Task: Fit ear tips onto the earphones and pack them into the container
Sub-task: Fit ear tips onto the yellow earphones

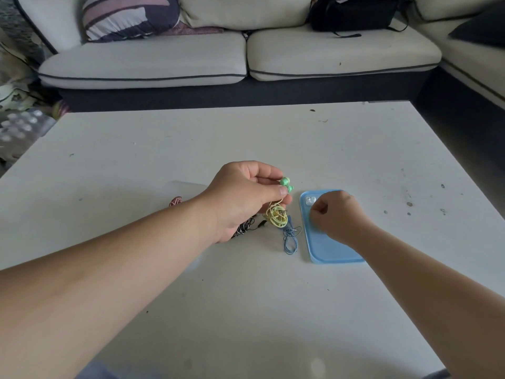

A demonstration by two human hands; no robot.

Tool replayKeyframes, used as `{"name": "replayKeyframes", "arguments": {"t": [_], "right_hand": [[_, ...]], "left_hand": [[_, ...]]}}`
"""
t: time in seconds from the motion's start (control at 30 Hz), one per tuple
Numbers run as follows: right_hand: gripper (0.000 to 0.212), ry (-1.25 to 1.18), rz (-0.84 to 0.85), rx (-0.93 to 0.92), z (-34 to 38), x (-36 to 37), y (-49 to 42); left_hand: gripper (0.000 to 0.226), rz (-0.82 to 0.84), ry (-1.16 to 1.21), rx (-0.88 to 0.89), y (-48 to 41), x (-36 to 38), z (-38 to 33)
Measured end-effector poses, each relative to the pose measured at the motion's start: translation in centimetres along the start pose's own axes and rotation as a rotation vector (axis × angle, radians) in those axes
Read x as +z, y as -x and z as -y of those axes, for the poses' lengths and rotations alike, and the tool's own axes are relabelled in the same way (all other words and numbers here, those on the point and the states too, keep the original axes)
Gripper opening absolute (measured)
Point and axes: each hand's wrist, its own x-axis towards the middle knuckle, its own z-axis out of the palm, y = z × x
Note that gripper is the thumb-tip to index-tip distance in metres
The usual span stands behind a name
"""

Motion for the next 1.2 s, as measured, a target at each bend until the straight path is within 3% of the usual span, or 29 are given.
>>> {"name": "replayKeyframes", "arguments": {"t": [0.4, 0.5, 0.63, 0.7, 0.93, 1.2], "right_hand": [[0.015, 0.095, 0.035, -0.067, 0.0, -0.2, 0.3], [0.013, -0.165, 0.047, -0.003, 1.3, -1.6, 1.3], [0.01, -1.01, 0.287, 0.137, 4.3, -4.1, 3.8], [0.014, -1.193, 0.355, 0.127, 4.9, -4.5, 4.3], [0.008, -1.357, 0.429, 0.108, 4.8, -4.8, 4.3], [0.015, -1.385, 0.445, 0.101, 4.7, -4.8, 4.0]], "left_hand": [[0.027, -0.009, -0.008, -0.017, 0.0, -0.1, 0.0], [0.027, -0.019, -0.007, -0.015, 0.0, -0.3, 0.0], [0.028, -0.03, -0.023, -0.002, -0.1, -0.3, 0.1], [0.028, -0.037, -0.034, 0.009, -0.1, -0.3, 0.1], [0.028, -0.021, -0.017, 0.033, 0.2, -0.1, -0.4], [0.028, 0.002, -0.03, 0.067, 0.1, 0.3, -0.5]]}}
